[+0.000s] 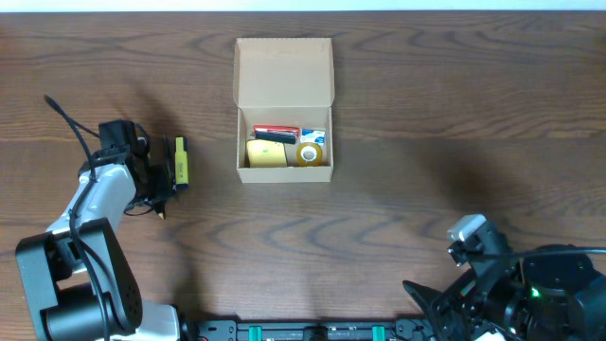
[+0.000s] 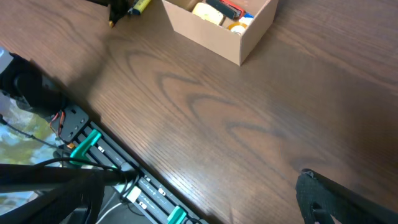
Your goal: Pack container
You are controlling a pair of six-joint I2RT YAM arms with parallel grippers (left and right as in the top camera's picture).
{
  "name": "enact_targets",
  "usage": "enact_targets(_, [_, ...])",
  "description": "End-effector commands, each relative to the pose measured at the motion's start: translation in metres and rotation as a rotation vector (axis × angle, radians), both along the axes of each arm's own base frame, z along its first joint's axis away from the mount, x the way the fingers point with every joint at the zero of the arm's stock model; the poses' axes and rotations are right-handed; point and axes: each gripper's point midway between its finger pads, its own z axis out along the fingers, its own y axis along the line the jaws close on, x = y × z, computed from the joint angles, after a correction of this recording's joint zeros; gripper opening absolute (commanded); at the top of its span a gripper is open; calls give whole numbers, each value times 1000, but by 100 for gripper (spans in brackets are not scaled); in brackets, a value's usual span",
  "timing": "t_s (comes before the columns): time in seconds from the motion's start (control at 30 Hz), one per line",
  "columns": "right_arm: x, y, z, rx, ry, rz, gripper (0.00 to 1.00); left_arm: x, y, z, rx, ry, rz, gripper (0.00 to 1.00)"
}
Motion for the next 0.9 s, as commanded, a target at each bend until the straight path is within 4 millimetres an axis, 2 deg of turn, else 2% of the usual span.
enact_targets(0.0, [-1,1,0,8,6,2,99,-5,0,-5,-9,17,88,59])
enact_targets(0.27, [-1,1,0,8,6,2,99,-6,0,-10,-34,12,215,56])
enact_targets(0.87, [-1,1,0,8,6,2,99,-4,2,-13,-35,5,264,45])
